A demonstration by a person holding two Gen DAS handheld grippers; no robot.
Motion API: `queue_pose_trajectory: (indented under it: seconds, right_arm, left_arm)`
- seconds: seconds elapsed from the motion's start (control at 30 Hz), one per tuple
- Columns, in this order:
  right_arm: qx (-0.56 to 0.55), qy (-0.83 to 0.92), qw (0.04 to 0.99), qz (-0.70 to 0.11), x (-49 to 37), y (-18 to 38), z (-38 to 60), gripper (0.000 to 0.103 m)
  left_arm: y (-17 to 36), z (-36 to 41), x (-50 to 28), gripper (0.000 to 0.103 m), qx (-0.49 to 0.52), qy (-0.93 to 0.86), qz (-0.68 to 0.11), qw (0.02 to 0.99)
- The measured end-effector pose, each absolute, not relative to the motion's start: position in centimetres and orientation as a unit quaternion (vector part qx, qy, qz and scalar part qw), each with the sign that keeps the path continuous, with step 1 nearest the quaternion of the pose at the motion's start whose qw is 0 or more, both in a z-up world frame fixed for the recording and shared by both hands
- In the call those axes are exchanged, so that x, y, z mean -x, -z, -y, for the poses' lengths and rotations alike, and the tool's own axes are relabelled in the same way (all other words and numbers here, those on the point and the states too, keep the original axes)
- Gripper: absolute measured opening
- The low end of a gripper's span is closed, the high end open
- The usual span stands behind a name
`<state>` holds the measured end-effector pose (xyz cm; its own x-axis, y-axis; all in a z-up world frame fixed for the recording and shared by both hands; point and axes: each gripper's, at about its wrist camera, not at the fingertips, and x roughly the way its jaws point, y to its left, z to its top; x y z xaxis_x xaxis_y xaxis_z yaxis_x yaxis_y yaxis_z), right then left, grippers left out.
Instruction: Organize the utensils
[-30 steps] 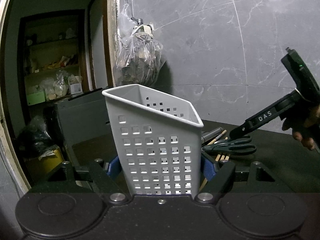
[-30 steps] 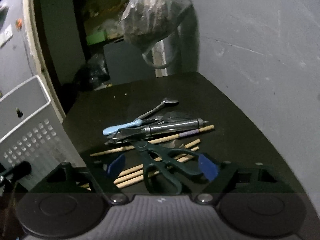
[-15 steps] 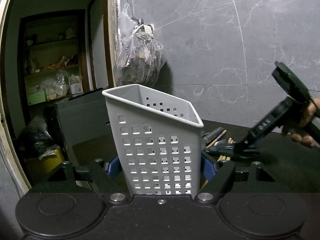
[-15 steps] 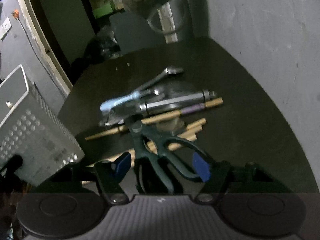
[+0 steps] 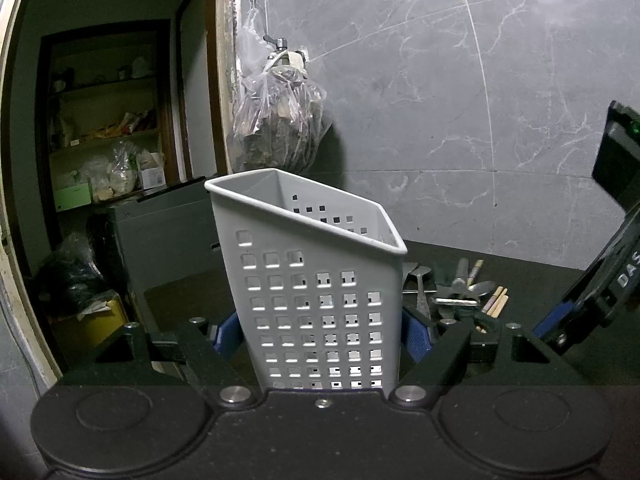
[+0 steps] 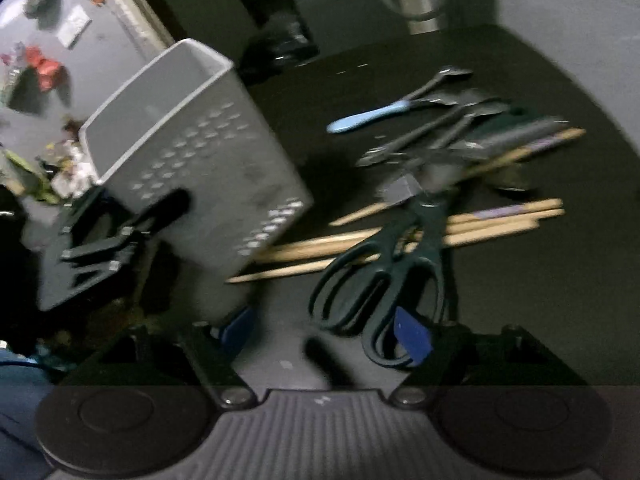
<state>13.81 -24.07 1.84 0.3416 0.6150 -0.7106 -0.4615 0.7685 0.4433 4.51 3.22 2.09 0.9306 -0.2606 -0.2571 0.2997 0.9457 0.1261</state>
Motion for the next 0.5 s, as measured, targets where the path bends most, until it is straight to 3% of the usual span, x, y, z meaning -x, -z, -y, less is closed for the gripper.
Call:
queue_pose_trajectory:
  seconds: [0.5]
  right_arm:
    - [-0.103,-0.307,0.831,-0.453,-13.6,-2.5,26.3,0.082]
  left_arm:
    - [-2.1,-3.3,-4.4,0.079,-0.082,0.142,-0.118,0.979]
